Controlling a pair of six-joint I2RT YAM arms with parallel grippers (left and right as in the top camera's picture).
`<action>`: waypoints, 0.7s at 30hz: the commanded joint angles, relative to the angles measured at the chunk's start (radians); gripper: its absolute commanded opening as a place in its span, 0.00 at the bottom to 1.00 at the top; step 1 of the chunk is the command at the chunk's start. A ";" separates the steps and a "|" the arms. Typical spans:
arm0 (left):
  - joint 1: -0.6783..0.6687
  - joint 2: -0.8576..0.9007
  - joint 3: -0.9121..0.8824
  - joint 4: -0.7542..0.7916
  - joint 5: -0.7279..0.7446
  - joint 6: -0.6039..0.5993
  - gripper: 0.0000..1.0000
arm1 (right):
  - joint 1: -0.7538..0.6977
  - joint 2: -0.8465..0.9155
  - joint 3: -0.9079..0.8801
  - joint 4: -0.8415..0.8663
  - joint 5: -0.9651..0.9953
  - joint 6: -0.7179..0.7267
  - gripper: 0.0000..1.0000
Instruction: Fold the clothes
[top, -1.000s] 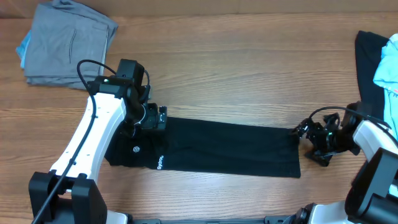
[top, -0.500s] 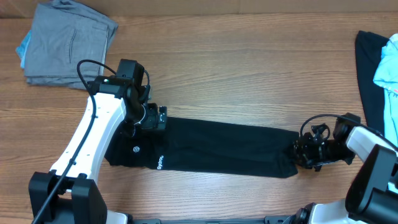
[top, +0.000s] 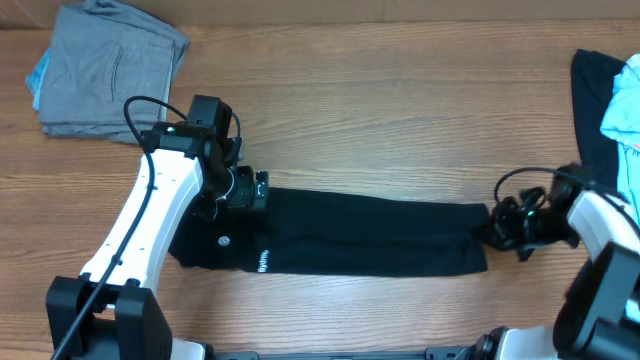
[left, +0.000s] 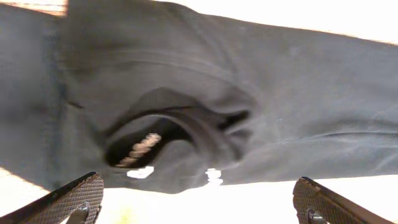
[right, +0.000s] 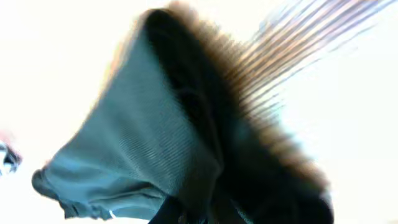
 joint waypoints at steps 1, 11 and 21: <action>0.000 0.004 0.005 -0.003 -0.006 -0.002 1.00 | 0.003 -0.109 0.105 -0.046 0.113 0.057 0.04; 0.000 0.004 0.005 -0.002 -0.006 -0.002 1.00 | 0.025 -0.282 0.187 -0.153 0.244 0.060 0.04; 0.000 0.004 0.005 -0.002 -0.006 -0.002 1.00 | 0.134 -0.273 0.161 -0.143 0.280 0.115 0.04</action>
